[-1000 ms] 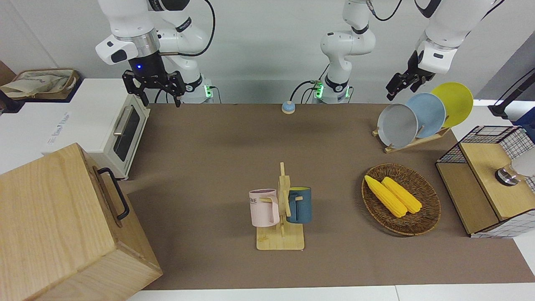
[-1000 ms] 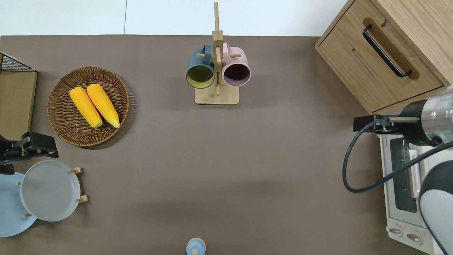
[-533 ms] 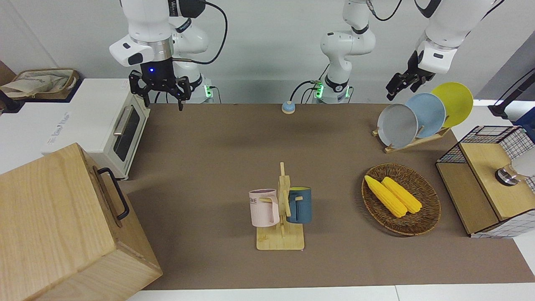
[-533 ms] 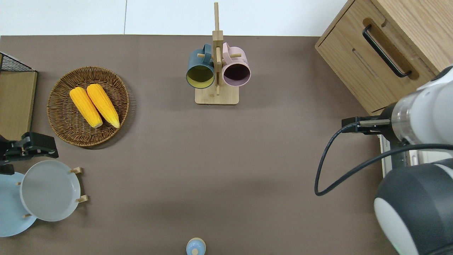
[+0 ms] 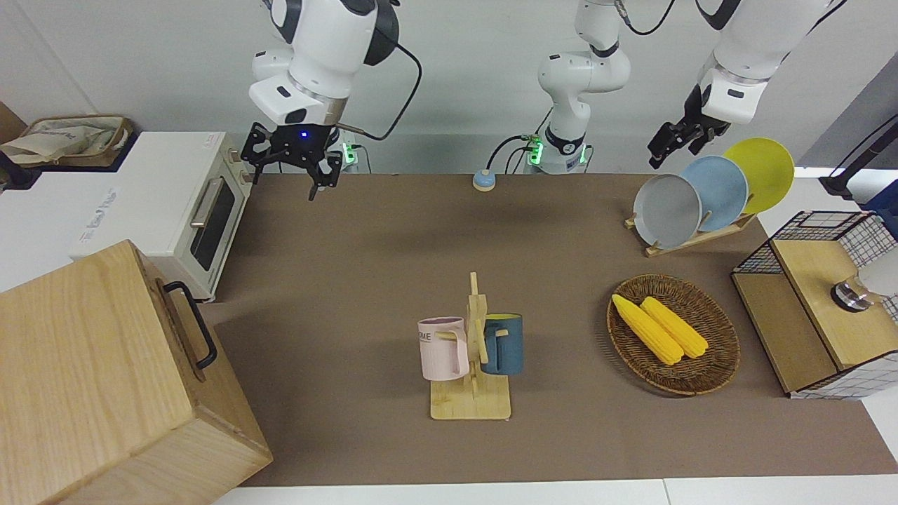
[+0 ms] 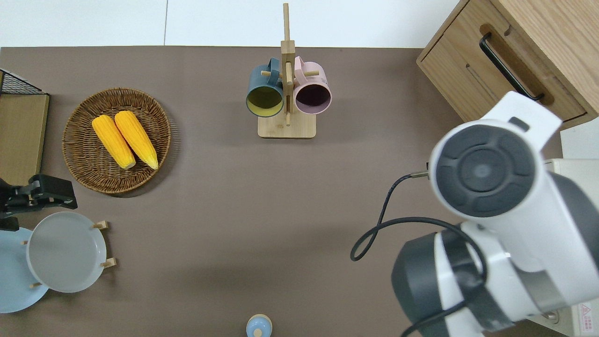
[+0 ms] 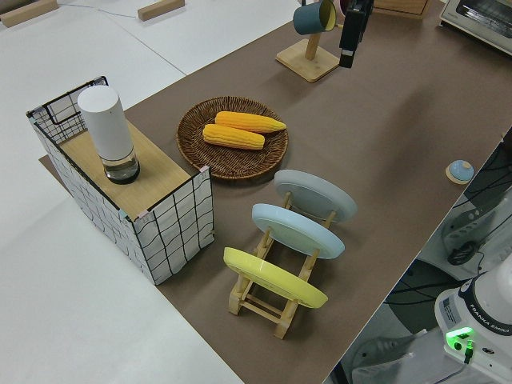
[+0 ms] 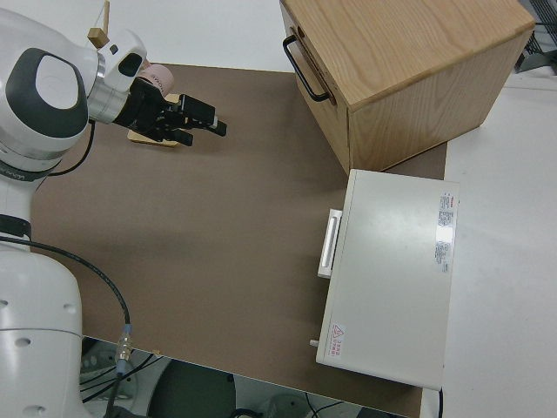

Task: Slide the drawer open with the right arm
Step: 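Raise the right arm from rest toward the wooden drawer, then reach the right gripper to the black drawer handle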

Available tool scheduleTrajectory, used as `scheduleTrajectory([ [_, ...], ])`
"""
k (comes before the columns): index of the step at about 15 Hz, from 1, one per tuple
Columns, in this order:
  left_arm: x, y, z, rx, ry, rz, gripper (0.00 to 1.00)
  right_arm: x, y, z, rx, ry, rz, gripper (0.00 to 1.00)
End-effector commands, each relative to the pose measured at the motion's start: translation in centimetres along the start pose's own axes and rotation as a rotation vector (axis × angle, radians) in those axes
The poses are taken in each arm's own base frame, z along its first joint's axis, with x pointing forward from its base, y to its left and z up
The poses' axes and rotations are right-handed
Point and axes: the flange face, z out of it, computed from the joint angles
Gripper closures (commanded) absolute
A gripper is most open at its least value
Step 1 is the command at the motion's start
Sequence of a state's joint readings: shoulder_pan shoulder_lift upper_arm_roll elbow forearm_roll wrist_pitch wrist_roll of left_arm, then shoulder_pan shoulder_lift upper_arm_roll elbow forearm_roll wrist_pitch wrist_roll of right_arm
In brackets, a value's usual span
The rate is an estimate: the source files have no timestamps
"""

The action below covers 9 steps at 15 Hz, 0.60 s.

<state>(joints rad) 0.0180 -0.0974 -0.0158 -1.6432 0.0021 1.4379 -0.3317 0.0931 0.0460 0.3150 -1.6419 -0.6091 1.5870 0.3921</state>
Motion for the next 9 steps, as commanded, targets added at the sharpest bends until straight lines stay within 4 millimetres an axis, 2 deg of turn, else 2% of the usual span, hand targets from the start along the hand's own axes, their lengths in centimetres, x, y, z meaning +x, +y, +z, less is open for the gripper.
scheduleTrajectory([
  [1, -0.3, -0.1, -0.4, -0.006, 0.005, 0.009, 0.01, 1.1, -0.9, 1.5, -0.157, 0.024, -0.030, 0.015],
  [3, -0.3, -0.1, -0.4, -0.006, 0.005, 0.009, 0.01, 1.4, -3.0, 3.0, -0.250, 0.037, -0.079, 0.015],
  [7, -0.3, -0.1, -0.4, -0.006, 0.005, 0.009, 0.01, 2.0, -7.3, 4.7, -0.407, 0.063, -0.136, 0.015],
  [9, -0.3, -0.1, -0.4, -0.006, 0.005, 0.009, 0.01, 2.7, -9.3, 6.6, -0.529, 0.098, -0.144, 0.015],
])
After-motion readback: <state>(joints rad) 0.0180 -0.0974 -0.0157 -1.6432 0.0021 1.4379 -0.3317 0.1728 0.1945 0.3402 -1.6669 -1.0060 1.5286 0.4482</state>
